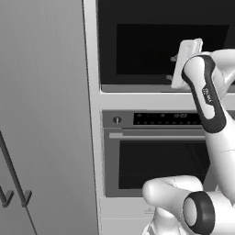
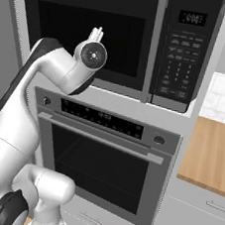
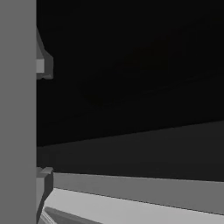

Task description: Pick the cucumber from the sink and place it in the bowl. Then pick the bowl and place it in the microwave. Then close the microwave door and press the start button.

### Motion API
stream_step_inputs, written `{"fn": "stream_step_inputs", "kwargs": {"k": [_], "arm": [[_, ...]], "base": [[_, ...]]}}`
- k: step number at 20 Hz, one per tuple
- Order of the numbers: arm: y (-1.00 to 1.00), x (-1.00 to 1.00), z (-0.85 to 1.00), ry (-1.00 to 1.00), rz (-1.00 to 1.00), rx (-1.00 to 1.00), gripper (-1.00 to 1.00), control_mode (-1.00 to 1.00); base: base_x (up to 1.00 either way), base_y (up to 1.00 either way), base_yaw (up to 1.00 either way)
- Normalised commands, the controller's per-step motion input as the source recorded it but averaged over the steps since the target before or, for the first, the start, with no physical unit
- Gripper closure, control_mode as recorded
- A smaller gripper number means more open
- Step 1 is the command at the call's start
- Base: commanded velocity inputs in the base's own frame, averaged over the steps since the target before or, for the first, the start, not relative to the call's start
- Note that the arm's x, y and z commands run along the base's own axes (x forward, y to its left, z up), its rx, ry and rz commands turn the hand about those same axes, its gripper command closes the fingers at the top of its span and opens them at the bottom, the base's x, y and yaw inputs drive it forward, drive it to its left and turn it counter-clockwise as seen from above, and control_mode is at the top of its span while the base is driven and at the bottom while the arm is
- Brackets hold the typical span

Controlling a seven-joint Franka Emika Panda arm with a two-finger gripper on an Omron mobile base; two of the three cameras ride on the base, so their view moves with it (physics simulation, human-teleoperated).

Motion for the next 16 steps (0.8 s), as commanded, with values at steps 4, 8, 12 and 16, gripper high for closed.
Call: {"fn": "stream_step_inputs", "kwargs": {"k": [4,8,12,16], "arm": [[0.0,0.49,0.0,0.0,0.05,0.02,-1.0,-1.0],[-0.17,-0.3,-0.16,-0.06,0.0,0.01,-1.0,-1.0],[-0.72,-0.99,-0.03,-0.16,0.0,0.04,-1.0,-1.0],[-0.9,-1.0,0.0,-0.1,0.0,0.03,-1.0,-1.0]], "base": [[0.0,0.0,0.0],[0.0,0.0,0.0],[0.0,0.0,0.0],[0.0,0.0,0.0]]}}
